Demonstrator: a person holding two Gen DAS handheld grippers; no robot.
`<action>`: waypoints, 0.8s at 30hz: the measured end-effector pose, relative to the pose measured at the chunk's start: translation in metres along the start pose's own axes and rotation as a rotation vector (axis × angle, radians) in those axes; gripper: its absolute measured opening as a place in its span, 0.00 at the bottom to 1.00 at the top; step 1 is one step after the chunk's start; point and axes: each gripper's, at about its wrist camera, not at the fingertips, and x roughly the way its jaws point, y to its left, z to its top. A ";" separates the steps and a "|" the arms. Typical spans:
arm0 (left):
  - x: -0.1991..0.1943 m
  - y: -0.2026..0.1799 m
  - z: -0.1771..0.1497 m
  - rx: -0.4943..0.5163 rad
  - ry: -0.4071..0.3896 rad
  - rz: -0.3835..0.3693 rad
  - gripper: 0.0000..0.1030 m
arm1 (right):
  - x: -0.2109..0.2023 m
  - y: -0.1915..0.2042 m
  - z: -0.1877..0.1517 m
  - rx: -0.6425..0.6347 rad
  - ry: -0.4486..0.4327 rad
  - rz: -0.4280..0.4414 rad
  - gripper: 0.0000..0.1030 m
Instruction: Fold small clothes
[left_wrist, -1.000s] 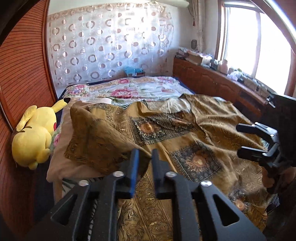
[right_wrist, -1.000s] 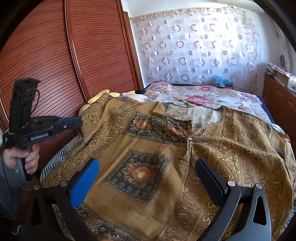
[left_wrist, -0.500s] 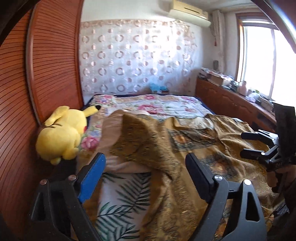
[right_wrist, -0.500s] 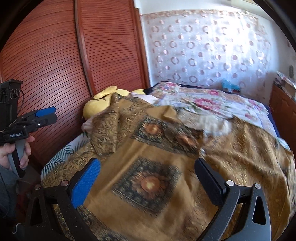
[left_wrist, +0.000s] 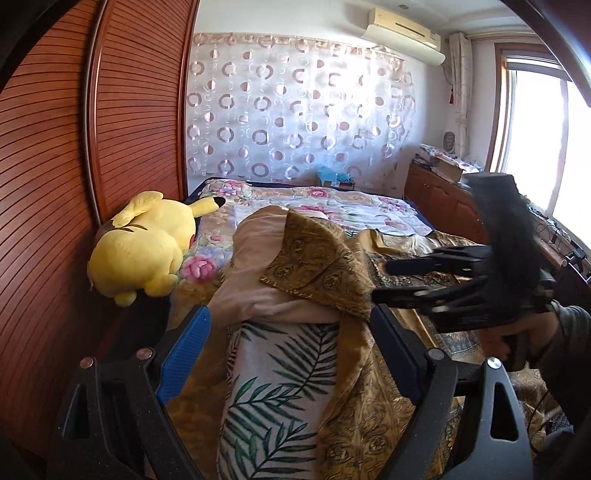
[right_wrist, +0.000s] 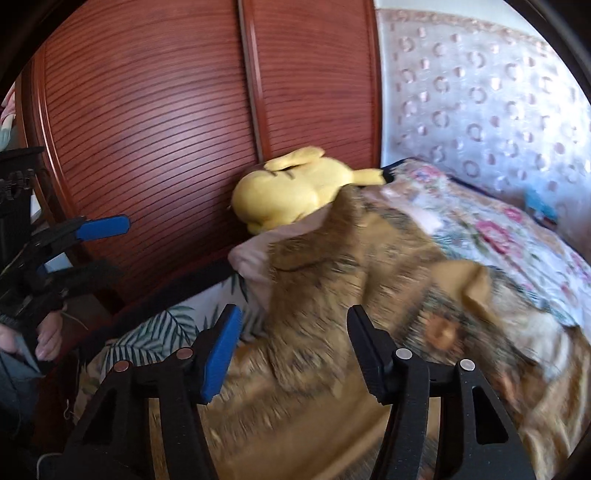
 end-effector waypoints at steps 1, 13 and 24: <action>0.000 0.001 -0.002 -0.001 0.002 0.000 0.86 | 0.013 -0.001 0.001 -0.004 0.026 -0.001 0.60; 0.008 0.002 -0.012 -0.009 0.032 -0.014 0.86 | 0.070 -0.020 0.001 -0.016 0.135 -0.048 0.27; 0.016 -0.013 -0.014 0.016 0.055 -0.038 0.86 | 0.042 -0.059 0.000 0.152 -0.018 -0.054 0.22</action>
